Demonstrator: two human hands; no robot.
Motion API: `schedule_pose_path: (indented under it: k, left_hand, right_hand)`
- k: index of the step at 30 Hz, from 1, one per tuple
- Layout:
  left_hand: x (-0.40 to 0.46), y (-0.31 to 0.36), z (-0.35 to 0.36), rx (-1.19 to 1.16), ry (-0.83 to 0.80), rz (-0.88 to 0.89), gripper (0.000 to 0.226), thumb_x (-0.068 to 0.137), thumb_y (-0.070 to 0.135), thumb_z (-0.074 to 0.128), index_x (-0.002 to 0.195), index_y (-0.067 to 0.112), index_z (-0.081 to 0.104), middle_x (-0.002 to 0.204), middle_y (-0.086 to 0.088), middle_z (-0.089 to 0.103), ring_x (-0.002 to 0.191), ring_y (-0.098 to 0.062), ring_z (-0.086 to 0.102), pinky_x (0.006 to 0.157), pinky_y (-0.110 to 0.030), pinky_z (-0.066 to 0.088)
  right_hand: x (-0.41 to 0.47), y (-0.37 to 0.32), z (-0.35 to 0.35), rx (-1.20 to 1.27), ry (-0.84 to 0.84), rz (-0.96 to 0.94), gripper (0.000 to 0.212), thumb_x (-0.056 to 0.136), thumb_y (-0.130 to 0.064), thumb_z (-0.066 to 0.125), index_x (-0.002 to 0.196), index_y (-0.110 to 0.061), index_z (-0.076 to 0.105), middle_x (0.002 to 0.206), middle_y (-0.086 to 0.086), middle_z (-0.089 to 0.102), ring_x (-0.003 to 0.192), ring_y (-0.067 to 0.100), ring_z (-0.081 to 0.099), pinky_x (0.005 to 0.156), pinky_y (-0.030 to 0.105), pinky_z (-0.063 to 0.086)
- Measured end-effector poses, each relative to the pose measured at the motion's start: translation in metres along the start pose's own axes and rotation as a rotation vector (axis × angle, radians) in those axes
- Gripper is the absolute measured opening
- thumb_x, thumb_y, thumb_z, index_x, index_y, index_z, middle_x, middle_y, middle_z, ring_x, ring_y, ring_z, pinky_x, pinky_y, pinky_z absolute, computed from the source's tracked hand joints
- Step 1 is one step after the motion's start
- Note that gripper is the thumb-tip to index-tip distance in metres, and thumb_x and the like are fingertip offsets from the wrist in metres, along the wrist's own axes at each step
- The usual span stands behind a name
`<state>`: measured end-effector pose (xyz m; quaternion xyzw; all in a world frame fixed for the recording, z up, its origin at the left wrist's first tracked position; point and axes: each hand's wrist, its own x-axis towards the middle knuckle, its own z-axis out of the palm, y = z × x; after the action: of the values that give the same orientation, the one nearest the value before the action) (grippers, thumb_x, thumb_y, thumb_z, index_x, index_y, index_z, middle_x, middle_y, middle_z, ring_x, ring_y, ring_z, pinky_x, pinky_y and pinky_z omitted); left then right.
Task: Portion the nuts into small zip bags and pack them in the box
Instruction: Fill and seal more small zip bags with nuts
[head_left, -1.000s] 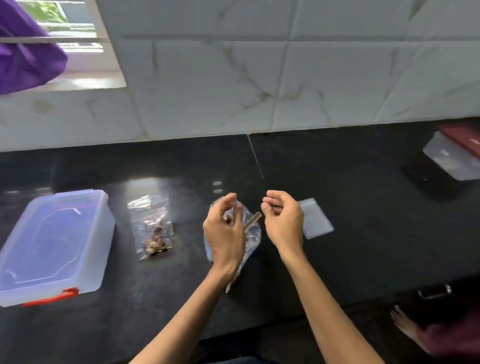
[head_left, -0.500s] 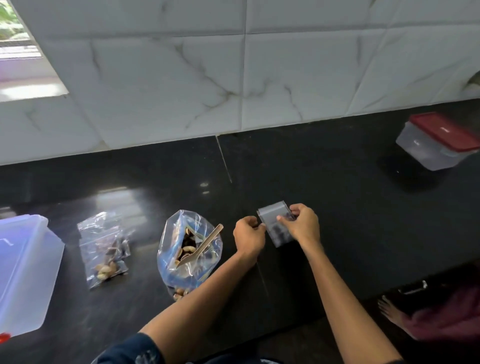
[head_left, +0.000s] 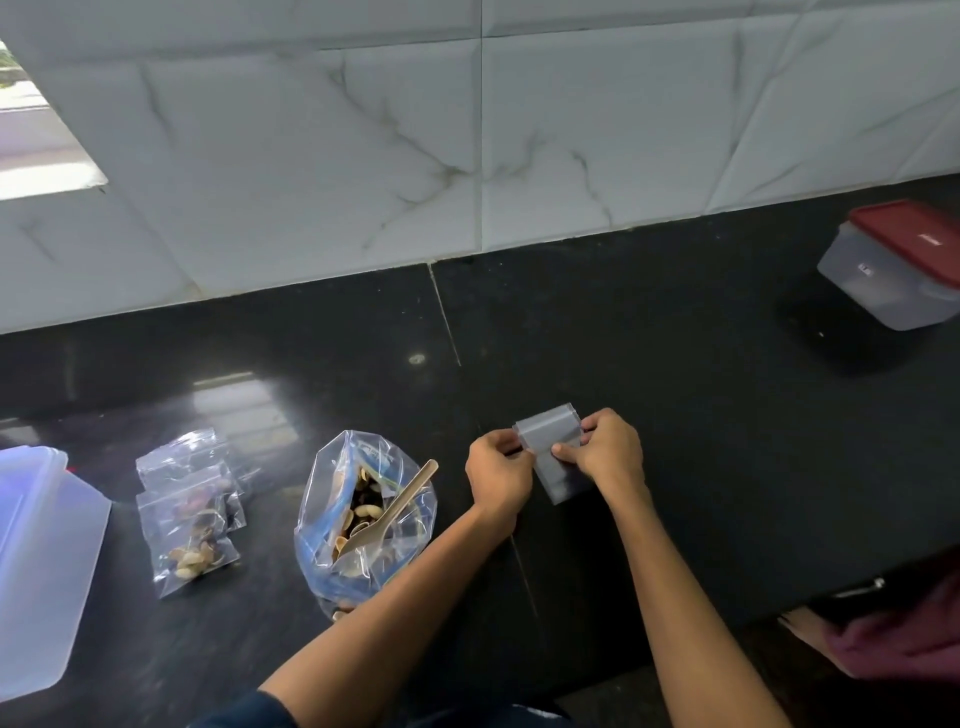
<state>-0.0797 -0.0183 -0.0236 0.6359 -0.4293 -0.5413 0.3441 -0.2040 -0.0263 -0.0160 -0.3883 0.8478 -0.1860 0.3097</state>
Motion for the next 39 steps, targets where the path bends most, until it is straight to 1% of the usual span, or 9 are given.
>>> schedule_pose_path:
  k: [5, 10, 13, 19, 27, 30, 34, 36, 39]
  left_hand:
    - [-0.002, 0.000, 0.000, -0.058, 0.024, -0.030, 0.035, 0.082, 0.000, 0.067, 0.116, 0.005, 0.061, 0.109, -0.003, 0.066, 0.102, -0.014, 0.063, 0.091, -0.026, 0.050]
    - [-0.004, 0.003, -0.001, -0.068, 0.016, -0.049, 0.040, 0.080, 0.001, 0.069, 0.119, 0.004, 0.059, 0.110, -0.004, 0.065, 0.105, -0.017, 0.061, 0.094, -0.030, 0.050]
    - [-0.007, 0.003, -0.003, -0.069, 0.006, -0.057, 0.042, 0.081, 0.002, 0.069, 0.121, 0.004, 0.058, 0.114, -0.005, 0.063, 0.108, -0.018, 0.060, 0.096, -0.032, 0.049]
    - [-0.024, 0.006, -0.014, -0.033, -0.026, -0.047, 0.050, 0.084, 0.007, 0.068, 0.131, 0.006, 0.051, 0.127, -0.008, 0.058, 0.115, -0.019, 0.056, 0.099, -0.033, 0.047]
    - [-0.076, 0.038, -0.055, -0.180, -0.014, 0.287, 0.048, 0.084, 0.022, 0.071, 0.127, 0.017, 0.050, 0.114, 0.009, 0.059, 0.102, -0.006, 0.059, 0.078, -0.016, 0.053]
    - [-0.082, 0.047, -0.085, -0.238, 0.121, 0.334, 0.056, 0.082, 0.028, 0.073, 0.131, 0.013, 0.050, 0.122, 0.003, 0.059, 0.109, -0.010, 0.059, 0.084, -0.022, 0.054]
    - [-0.091, 0.049, -0.135, -0.282, 0.213, 0.371, 0.026, 0.088, 0.018, 0.066, 0.111, 0.006, 0.065, 0.097, -0.007, 0.070, 0.081, -0.009, 0.066, 0.061, -0.012, 0.050]
    - [-0.096, 0.044, -0.160, -0.278, 0.242, 0.400, 0.013, 0.089, 0.015, 0.064, 0.095, 0.005, 0.070, 0.086, -0.010, 0.072, 0.076, -0.011, 0.067, 0.065, -0.017, 0.053]
    - [-0.104, 0.034, -0.196, -0.259, 0.252, 0.381, 0.010, 0.089, 0.015, 0.063, 0.087, 0.009, 0.071, 0.081, -0.007, 0.072, 0.074, -0.009, 0.068, 0.067, -0.017, 0.055]
  right_hand:
    - [0.002, -0.001, -0.004, -0.046, -0.047, 0.013, 0.046, 0.068, -0.033, 0.083, 0.105, -0.016, 0.060, 0.103, 0.003, 0.064, 0.097, 0.020, 0.061, 0.084, 0.038, 0.053]
    - [-0.001, 0.002, -0.008, 0.039, 0.030, -0.031, 0.021, 0.077, -0.025, 0.077, 0.084, -0.020, 0.059, 0.094, 0.000, 0.063, 0.090, 0.017, 0.061, 0.071, 0.031, 0.049]
    - [-0.006, 0.004, -0.012, 0.067, 0.080, -0.083, 0.008, 0.085, -0.024, 0.069, 0.091, -0.019, 0.067, 0.098, 0.000, 0.066, 0.090, 0.014, 0.059, 0.072, 0.030, 0.045]
    - [-0.022, 0.005, -0.025, 0.068, 0.072, -0.127, 0.020, 0.090, -0.024, 0.062, 0.107, -0.016, 0.069, 0.111, 0.003, 0.066, 0.101, 0.020, 0.061, 0.076, 0.030, 0.046]
    - [-0.076, -0.032, -0.053, 0.169, -0.050, -0.380, 0.017, 0.089, -0.023, 0.064, 0.105, -0.018, 0.069, 0.101, -0.006, 0.061, 0.093, 0.007, 0.050, 0.078, 0.029, 0.038]
    - [-0.100, -0.055, -0.049, 0.177, -0.144, -0.493, 0.015, 0.089, -0.022, 0.064, 0.101, -0.019, 0.071, 0.098, -0.009, 0.064, 0.094, 0.006, 0.055, 0.080, 0.028, 0.040]
    - [-0.129, -0.086, -0.025, 0.186, -0.275, -0.602, 0.010, 0.090, -0.019, 0.062, 0.088, -0.022, 0.071, 0.079, -0.014, 0.064, 0.085, 0.007, 0.060, 0.082, 0.027, 0.045]
    - [-0.142, -0.099, -0.008, 0.197, -0.343, -0.636, 0.009, 0.090, -0.018, 0.063, 0.087, -0.021, 0.071, 0.077, -0.013, 0.065, 0.081, 0.005, 0.061, 0.078, 0.025, 0.047]
    - [-0.158, -0.115, 0.016, 0.250, -0.442, -0.668, 0.018, 0.087, -0.019, 0.067, 0.104, -0.015, 0.067, 0.088, -0.004, 0.067, 0.088, 0.009, 0.064, 0.080, 0.027, 0.053]
